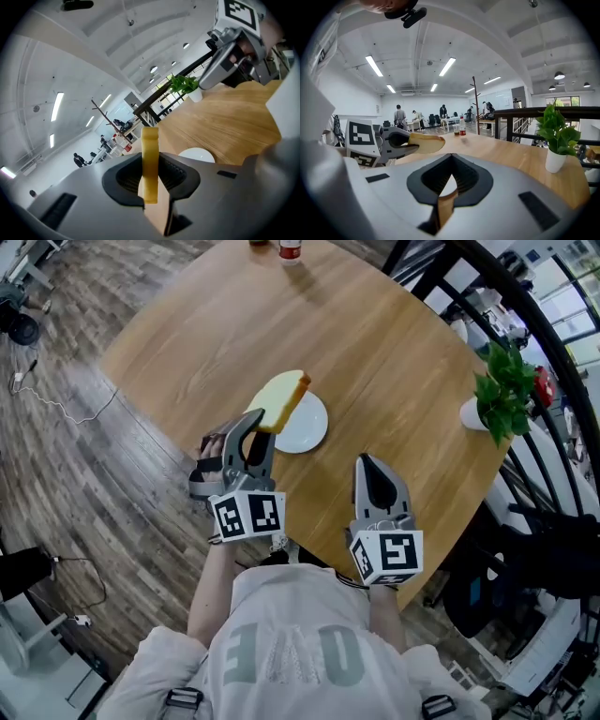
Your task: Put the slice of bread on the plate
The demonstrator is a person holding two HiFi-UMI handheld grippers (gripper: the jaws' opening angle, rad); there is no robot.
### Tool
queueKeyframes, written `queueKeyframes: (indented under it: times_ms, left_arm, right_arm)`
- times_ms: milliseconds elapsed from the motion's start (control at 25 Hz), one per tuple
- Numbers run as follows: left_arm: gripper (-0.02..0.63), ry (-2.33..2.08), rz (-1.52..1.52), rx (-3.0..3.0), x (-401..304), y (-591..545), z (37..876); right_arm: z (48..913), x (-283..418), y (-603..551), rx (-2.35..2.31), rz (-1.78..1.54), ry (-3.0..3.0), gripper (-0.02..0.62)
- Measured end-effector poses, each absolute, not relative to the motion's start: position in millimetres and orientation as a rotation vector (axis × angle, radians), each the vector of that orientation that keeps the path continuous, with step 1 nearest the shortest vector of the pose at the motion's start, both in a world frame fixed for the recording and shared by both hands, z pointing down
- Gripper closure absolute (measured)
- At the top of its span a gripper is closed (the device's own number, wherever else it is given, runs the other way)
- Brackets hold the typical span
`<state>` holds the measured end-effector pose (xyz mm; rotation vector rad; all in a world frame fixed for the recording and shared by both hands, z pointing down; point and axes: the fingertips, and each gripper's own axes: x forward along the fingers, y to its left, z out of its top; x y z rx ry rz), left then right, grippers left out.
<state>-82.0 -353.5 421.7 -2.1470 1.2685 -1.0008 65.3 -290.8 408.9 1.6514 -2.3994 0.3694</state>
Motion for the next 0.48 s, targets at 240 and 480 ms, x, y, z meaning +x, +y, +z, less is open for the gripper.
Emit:
queueKeyframes:
  times_ms: [240, 480]
  left_arm:
    - [0.517, 1.217, -1.159, -2.108, -77, -369, 469]
    - [0.516, 1.196, -1.247, -2.015, -61, -378, 492]
  right_arm:
    - [432, 71, -296, 1.611, 0.467, -2.393, 0.578]
    - [444, 77, -295, 1.544, 0.546, -2.434, 0.578]
